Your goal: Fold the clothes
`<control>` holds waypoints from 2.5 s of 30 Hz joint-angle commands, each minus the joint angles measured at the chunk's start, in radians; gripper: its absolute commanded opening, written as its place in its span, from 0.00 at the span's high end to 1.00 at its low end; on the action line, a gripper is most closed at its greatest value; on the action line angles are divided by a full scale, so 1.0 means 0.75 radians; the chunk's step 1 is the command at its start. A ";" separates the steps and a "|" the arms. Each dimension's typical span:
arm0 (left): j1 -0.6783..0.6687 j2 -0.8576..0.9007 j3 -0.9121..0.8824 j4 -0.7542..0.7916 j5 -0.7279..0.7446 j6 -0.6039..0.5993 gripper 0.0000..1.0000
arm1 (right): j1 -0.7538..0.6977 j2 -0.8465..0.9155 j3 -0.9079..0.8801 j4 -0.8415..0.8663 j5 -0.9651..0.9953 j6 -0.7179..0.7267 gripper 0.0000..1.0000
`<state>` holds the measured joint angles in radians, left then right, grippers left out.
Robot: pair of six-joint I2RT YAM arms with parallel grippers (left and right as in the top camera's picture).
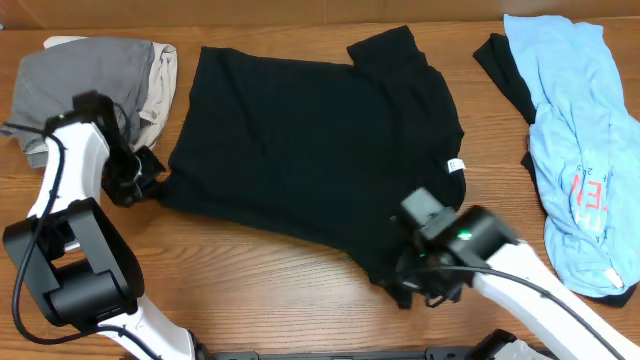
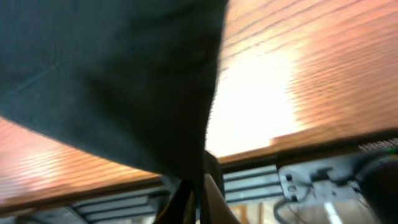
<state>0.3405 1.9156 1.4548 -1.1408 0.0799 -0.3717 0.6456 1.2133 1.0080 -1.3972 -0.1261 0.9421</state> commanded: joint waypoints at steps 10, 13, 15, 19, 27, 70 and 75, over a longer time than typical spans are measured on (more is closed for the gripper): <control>-0.002 -0.190 0.178 -0.138 -0.036 0.119 0.96 | -0.115 -0.102 0.335 -0.273 0.133 -0.080 0.96; -0.016 -0.191 0.175 -0.137 -0.037 0.117 0.96 | -0.115 -0.057 0.335 -0.247 0.197 -0.081 0.96; -0.034 -0.184 0.171 -0.129 -0.040 0.118 0.96 | -0.115 -0.009 0.335 -0.217 0.218 -0.112 0.96; -0.082 -0.182 0.155 -0.085 -0.082 0.117 0.96 | -0.131 0.106 0.335 -0.172 0.288 -0.138 0.96; -0.166 -0.165 0.141 0.027 -0.155 0.115 0.96 | -0.381 0.276 0.335 0.107 0.310 -0.358 0.96; -0.266 0.218 0.131 0.404 -0.176 0.108 0.00 | -0.594 0.758 0.406 0.743 0.235 -0.638 0.17; -0.266 0.216 0.426 0.036 -0.176 0.113 0.00 | -0.593 0.644 0.556 0.443 0.230 -0.638 0.16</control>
<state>0.1436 2.0819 1.6295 -1.0397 -0.0422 -0.3065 0.2028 1.7908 1.3472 -1.0119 0.0536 0.4667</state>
